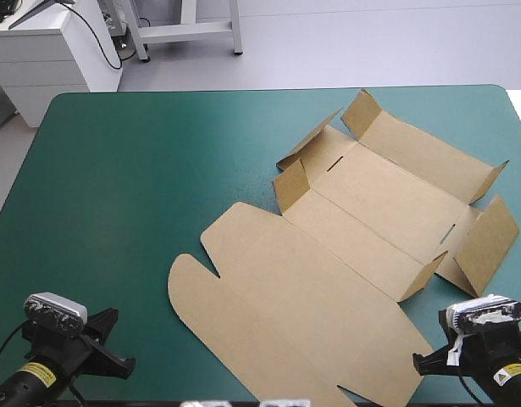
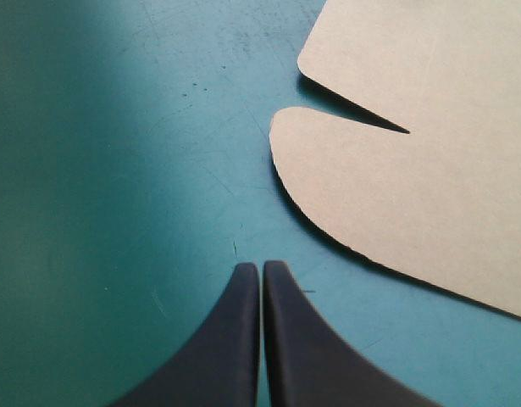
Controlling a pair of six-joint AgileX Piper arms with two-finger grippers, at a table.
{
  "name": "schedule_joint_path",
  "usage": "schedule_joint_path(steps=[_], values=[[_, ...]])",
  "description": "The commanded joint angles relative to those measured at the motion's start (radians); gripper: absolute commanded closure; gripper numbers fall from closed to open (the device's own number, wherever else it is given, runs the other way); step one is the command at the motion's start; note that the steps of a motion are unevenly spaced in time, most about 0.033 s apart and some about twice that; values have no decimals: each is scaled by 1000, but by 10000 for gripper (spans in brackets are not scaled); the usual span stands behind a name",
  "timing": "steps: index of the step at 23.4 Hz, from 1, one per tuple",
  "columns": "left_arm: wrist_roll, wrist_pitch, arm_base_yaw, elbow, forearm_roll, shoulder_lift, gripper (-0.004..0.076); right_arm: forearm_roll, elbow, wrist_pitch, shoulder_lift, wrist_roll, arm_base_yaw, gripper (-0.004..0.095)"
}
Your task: Fold the box
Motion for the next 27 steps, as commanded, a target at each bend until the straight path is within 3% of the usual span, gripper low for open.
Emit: schedule_joint_path(steps=[1, 10, 27], values=[[-3, -61, -1, -23, -18, 10, 731, 11, -26, -55, 10, -5, -1, 929], [-3, -62, -1, -23, -18, 10, 731, 11, -30, -53, 17, 9, -1, 929], [-12, -64, -1, -23, -18, 10, 731, 15, -456, 169, 518, 387, -1, 925]])
